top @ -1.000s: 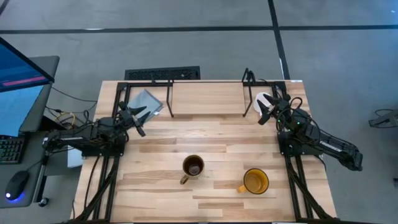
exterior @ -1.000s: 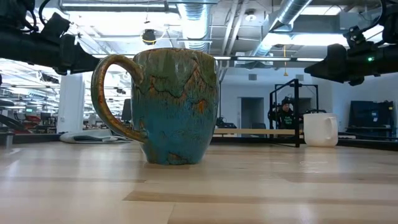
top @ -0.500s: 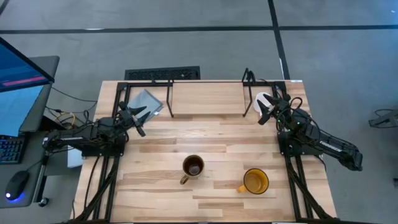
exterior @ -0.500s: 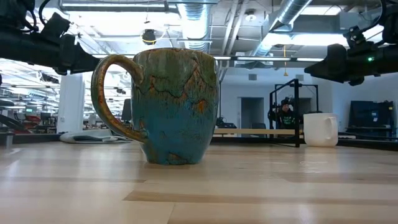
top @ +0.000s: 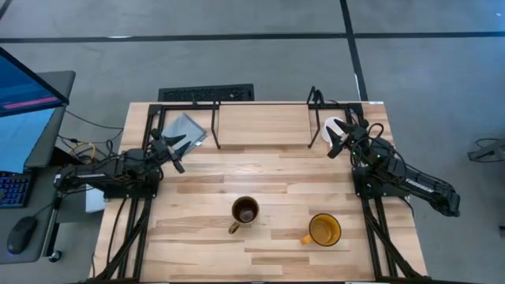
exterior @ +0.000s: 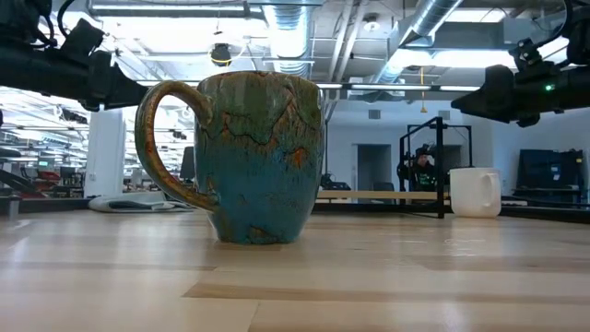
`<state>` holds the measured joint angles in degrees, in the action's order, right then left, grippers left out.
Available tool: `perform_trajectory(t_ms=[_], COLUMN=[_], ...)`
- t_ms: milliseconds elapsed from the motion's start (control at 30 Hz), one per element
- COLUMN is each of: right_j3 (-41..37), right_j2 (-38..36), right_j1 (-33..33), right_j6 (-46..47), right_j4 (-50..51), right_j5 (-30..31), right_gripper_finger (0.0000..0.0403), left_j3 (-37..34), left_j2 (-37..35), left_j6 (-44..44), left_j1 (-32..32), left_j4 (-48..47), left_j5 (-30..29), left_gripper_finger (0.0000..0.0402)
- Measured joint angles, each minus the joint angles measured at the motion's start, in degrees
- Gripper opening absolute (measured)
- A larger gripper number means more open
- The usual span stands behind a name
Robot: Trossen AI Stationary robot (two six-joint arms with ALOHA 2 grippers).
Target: Stack small to large cups/mugs on shelf
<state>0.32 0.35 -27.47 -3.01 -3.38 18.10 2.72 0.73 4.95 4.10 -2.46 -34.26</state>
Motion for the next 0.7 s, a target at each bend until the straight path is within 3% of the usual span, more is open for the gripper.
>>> perform_trajectory(t_ms=[700], right_j3=[-0.02], right_j2=[0.0], right_j1=[-0.01], right_j6=[-0.01], right_j4=[-0.11], right_j5=[0.0], right_gripper_finger=[0.0233], left_j3=[0.0], left_j2=[0.0], left_j6=[-2.58], left_j1=[0.0], left_j4=[0.13], left_j5=[0.0], left_gripper_finger=[0.014])
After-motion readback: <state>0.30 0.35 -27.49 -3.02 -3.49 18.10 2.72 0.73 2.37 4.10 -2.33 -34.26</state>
